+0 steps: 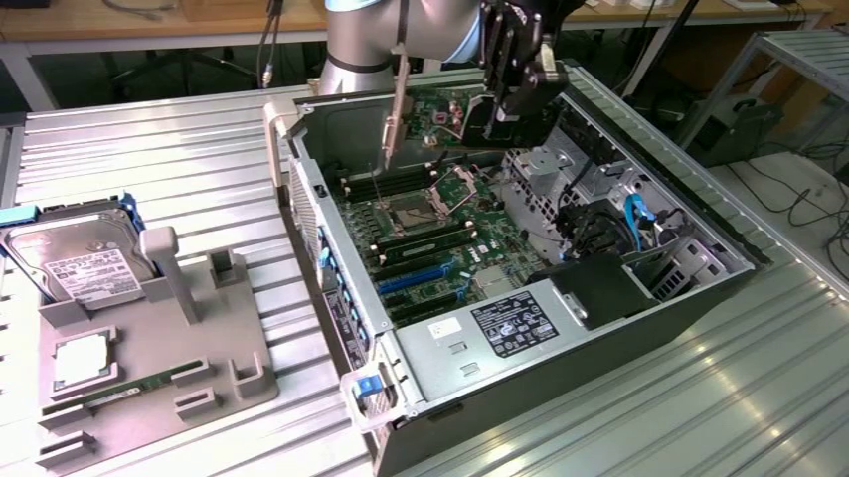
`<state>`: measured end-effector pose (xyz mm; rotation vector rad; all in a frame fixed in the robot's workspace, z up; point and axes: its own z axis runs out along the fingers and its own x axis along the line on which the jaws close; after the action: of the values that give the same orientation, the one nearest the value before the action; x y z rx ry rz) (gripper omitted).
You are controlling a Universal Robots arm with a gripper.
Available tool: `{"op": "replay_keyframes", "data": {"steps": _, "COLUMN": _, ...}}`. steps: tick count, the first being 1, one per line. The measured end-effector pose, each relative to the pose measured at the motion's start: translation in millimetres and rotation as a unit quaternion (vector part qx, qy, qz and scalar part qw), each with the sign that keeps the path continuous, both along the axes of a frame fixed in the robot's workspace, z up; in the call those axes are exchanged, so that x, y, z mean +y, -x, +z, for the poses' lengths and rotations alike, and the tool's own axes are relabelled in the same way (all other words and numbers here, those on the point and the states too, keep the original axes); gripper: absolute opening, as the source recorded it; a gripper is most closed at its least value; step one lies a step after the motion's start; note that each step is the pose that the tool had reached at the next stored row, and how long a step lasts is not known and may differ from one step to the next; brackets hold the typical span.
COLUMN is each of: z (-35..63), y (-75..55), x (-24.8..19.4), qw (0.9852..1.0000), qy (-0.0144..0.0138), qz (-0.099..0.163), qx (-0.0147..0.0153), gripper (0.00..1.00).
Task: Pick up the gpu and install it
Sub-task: 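Insert the gpu into the slot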
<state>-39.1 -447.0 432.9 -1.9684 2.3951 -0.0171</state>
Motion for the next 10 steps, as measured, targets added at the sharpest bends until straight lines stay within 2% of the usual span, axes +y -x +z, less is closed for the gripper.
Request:
{"op": "replay_keyframes", "data": {"steps": 4, "z": 0.0, "y": 0.0, "x": -0.1, "qw": 0.9998, "qy": 0.0, "qz": 0.021, "qx": 0.0, "gripper": 0.27}}
{"op": "replay_keyframes", "data": {"steps": 6, "z": 0.0, "y": 0.0, "x": -0.2, "qw": 0.9991, "qy": 0.0, "qz": 0.041, "qx": 0.0, "gripper": 0.27}}
{"op": "replay_keyframes", "data": {"steps": 10, "z": 0.0, "y": 0.0, "x": -0.4, "qw": 0.9982, "qy": 0.0, "qz": 0.06, "qx": 0.0, "gripper": 0.27}}
